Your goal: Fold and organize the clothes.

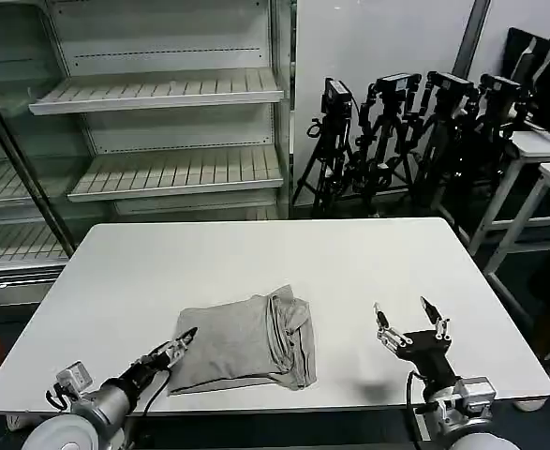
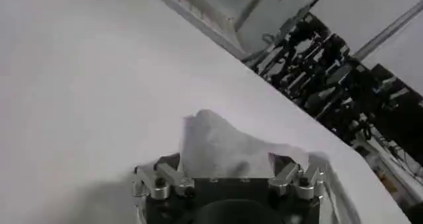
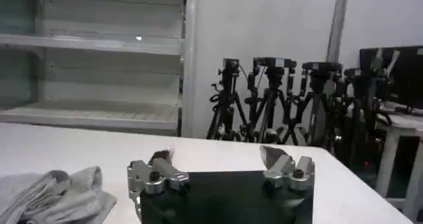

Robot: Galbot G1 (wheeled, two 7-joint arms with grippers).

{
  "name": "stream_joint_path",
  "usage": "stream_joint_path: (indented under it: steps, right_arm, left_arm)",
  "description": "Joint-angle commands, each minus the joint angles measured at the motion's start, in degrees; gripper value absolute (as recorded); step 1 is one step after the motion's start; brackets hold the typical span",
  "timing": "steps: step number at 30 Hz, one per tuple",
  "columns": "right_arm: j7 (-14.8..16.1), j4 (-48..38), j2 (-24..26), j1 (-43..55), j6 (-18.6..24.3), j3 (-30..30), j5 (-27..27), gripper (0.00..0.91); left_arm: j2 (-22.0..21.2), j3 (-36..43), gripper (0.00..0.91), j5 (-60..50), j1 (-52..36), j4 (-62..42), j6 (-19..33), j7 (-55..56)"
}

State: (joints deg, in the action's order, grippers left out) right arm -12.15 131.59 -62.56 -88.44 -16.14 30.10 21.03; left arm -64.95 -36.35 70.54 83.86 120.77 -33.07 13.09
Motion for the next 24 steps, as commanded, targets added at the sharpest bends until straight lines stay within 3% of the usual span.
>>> stream_joint_path:
  steps: [1, 14, 16, 17, 19, 21, 24]
  right_arm:
    - [-0.03, 0.54, -0.13, -0.84, 0.04, 1.0, -0.02, 0.907]
    - [-0.19, 1.73, -1.25, -2.26, -0.08, 1.67, -0.57, 0.907]
    - [-0.19, 1.93, -1.5, -2.6, -0.06, 1.79, -0.77, 0.907]
    - [-0.19, 2.1, -1.62, -2.76, -0.06, 1.82, -0.85, 0.907]
    - [-0.22, 2.44, -1.84, -2.99, -0.08, 1.82, -1.03, 0.907]
    - [-0.25, 2.84, -2.05, -3.2, -0.12, 1.8, -1.2, 0.907]
    - [-0.32, 3.27, -2.26, -3.39, -0.19, 1.88, -1.32, 0.907]
  left_arm:
    - [-0.96, 2.17, 0.907, 2.01, -1.91, -2.86, -0.16, -0.44]
    - [-4.78, 4.17, 0.907, 1.99, -6.16, -4.79, 1.08, 1.12]
    - [-5.29, 3.89, 0.746, 2.18, -6.09, -4.82, 1.51, 1.38]
    - [-5.73, 3.81, 0.383, 2.19, -6.05, -4.78, 1.9, 1.57]
    - [-6.56, 3.73, 0.151, 2.16, -5.84, -4.67, 2.48, 1.83]
    - [-7.41, 3.73, 0.071, 2.03, -5.54, -4.52, 2.82, 2.03]
    - [-8.58, 3.59, 0.04, 1.93, -5.35, -4.28, 3.48, 2.39]
